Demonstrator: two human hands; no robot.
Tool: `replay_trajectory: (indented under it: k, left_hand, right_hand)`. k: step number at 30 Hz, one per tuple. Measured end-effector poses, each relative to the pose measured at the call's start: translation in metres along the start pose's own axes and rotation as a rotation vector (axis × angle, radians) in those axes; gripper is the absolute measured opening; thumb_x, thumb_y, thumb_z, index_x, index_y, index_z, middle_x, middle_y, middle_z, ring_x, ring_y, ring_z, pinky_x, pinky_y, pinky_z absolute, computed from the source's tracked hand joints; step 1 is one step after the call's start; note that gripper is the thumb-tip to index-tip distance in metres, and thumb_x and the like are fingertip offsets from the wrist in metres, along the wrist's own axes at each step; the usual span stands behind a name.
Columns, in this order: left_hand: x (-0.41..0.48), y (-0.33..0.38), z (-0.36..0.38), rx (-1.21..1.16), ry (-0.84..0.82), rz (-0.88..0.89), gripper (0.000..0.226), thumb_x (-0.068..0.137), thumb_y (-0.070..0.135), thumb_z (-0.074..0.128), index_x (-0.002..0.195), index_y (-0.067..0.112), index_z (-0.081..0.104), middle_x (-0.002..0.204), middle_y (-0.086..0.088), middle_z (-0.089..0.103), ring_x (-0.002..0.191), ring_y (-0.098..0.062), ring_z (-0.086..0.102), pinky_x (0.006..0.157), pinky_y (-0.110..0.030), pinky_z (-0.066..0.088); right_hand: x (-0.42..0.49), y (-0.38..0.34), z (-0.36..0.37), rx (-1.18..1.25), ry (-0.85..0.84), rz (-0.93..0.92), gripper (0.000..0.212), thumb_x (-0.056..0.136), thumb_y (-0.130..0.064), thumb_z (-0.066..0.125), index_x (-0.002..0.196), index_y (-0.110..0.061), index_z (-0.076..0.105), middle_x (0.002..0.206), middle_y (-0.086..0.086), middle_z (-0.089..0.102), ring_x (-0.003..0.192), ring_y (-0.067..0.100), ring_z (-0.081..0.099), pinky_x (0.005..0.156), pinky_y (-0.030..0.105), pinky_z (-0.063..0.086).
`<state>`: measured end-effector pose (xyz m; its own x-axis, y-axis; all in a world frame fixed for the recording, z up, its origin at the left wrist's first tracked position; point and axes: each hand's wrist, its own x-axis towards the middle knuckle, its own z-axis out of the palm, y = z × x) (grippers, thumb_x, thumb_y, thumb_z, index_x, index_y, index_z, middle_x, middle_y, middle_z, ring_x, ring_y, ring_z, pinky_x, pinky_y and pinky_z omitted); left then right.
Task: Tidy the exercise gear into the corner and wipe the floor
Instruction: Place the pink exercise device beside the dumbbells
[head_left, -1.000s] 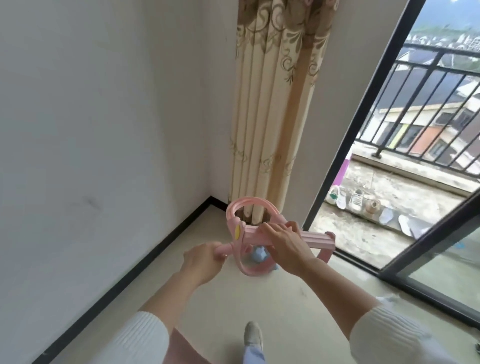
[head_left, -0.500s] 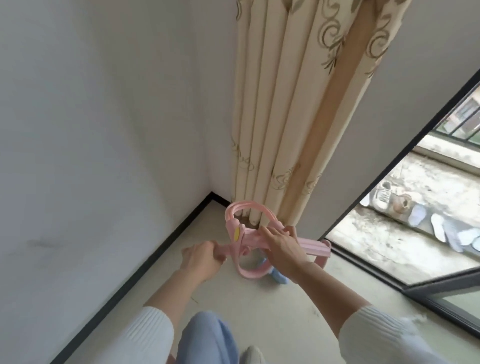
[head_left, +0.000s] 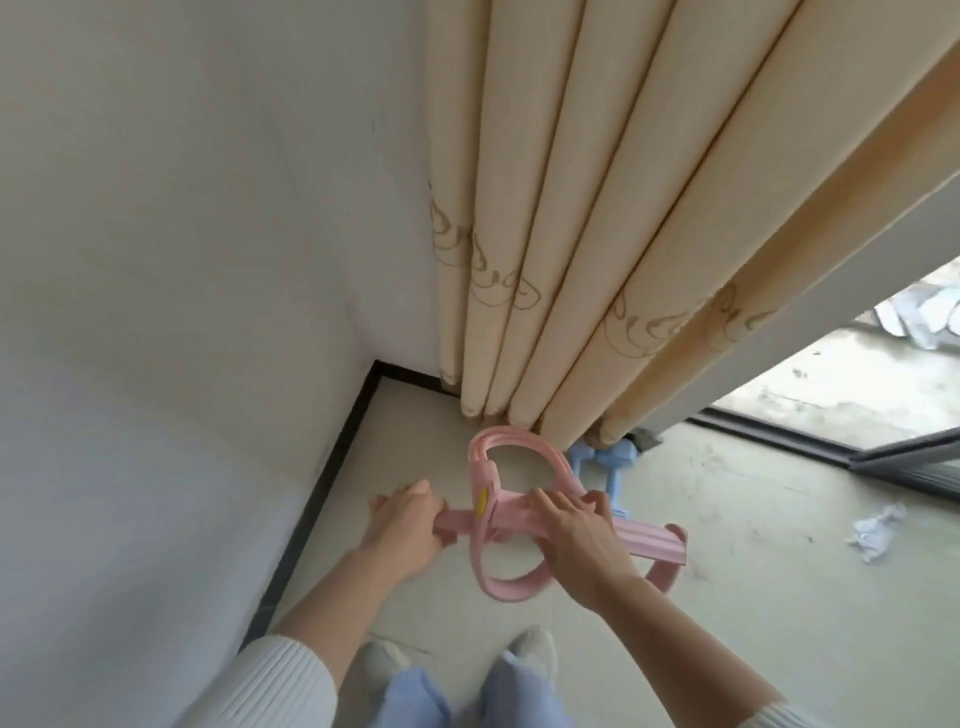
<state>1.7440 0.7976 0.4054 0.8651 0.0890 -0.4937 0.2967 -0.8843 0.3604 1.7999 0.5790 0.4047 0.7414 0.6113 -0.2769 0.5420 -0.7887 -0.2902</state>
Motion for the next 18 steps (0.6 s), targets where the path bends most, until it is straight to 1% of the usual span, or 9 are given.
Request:
replay_trajectory:
  k: [2, 4, 6, 9, 12, 14, 16, 18]
  left_hand:
    - [0.036, -0.03, 0.031, 0.056, -0.008, 0.033, 0.015, 0.09, 0.042, 0.056, 0.094, 0.029, 0.063, 0.1, 0.007, 0.047, 0.101, -0.018, 0.047, 0.089, -0.037, 0.036]
    - [0.075, -0.059, 0.067, 0.083, 0.014, 0.059, 0.016, 0.09, 0.044, 0.056, 0.096, 0.031, 0.063, 0.099, 0.011, 0.045, 0.105, -0.015, 0.044, 0.09, -0.037, 0.033]
    - [0.116, -0.086, 0.103, 0.09, 0.055, 0.075, 0.016, 0.09, 0.044, 0.056, 0.097, 0.032, 0.063, 0.1, 0.014, 0.044, 0.107, -0.015, 0.041, 0.086, -0.035, 0.029]
    - [0.173, -0.122, 0.155, 0.111, 0.076, 0.093, 0.02, 0.089, 0.046, 0.056, 0.102, 0.033, 0.063, 0.108, 0.015, 0.049, 0.112, -0.017, 0.039, 0.08, -0.034, 0.025]
    - [0.229, -0.154, 0.198, 0.088, 0.114, 0.143, 0.022, 0.088, 0.043, 0.06, 0.107, 0.036, 0.064, 0.111, 0.014, 0.052, 0.113, -0.019, 0.039, 0.077, -0.034, 0.021]
    - [0.264, -0.173, 0.218, 0.109, 0.1, 0.168, 0.024, 0.089, 0.045, 0.057, 0.112, 0.039, 0.062, 0.112, 0.015, 0.051, 0.113, -0.017, 0.036, 0.077, -0.033, 0.019]
    - [0.298, -0.188, 0.235, 0.158, 0.081, 0.181, 0.027, 0.091, 0.049, 0.052, 0.117, 0.043, 0.058, 0.117, 0.018, 0.049, 0.115, -0.014, 0.032, 0.08, -0.033, 0.019]
    - [0.325, -0.201, 0.248, 0.152, 0.094, 0.181, 0.029, 0.091, 0.05, 0.051, 0.119, 0.045, 0.056, 0.119, 0.018, 0.048, 0.114, -0.013, 0.032, 0.083, -0.032, 0.021]
  right_hand:
    - [0.024, 0.004, 0.044, 0.0, 0.007, 0.035, 0.03, 0.087, -0.022, 0.058, 0.112, -0.03, 0.044, 0.112, -0.01, 0.06, 0.104, 0.018, 0.056, 0.093, 0.036, 0.028]
    - [0.051, 0.011, 0.091, -0.019, 0.015, 0.051, 0.032, 0.086, -0.021, 0.056, 0.113, -0.03, 0.042, 0.109, -0.008, 0.06, 0.1, 0.02, 0.056, 0.092, 0.038, 0.03]
    - [0.08, 0.022, 0.137, -0.044, 0.027, 0.065, 0.034, 0.082, -0.017, 0.057, 0.112, -0.029, 0.043, 0.105, -0.006, 0.06, 0.095, 0.023, 0.057, 0.089, 0.04, 0.032]
    - [0.122, 0.041, 0.2, -0.08, 0.068, 0.067, 0.041, 0.074, -0.014, 0.066, 0.109, -0.027, 0.05, 0.096, -0.004, 0.062, 0.086, 0.025, 0.058, 0.084, 0.042, 0.036]
    - [0.164, 0.062, 0.256, -0.107, 0.108, 0.047, 0.051, 0.063, -0.011, 0.07, 0.109, -0.026, 0.054, 0.089, -0.002, 0.063, 0.081, 0.027, 0.058, 0.08, 0.043, 0.04]
    - [0.189, 0.072, 0.286, -0.119, 0.14, 0.038, 0.058, 0.054, -0.01, 0.072, 0.108, -0.026, 0.056, 0.082, -0.002, 0.063, 0.076, 0.026, 0.059, 0.076, 0.044, 0.042]
    - [0.211, 0.082, 0.316, -0.115, 0.173, 0.013, 0.059, 0.052, -0.008, 0.071, 0.107, -0.026, 0.058, 0.083, -0.002, 0.065, 0.076, 0.027, 0.059, 0.077, 0.045, 0.042]
    - [0.231, 0.09, 0.34, -0.089, 0.198, -0.006, 0.057, 0.052, -0.005, 0.069, 0.104, -0.025, 0.061, 0.086, 0.0, 0.068, 0.078, 0.028, 0.06, 0.079, 0.045, 0.042]
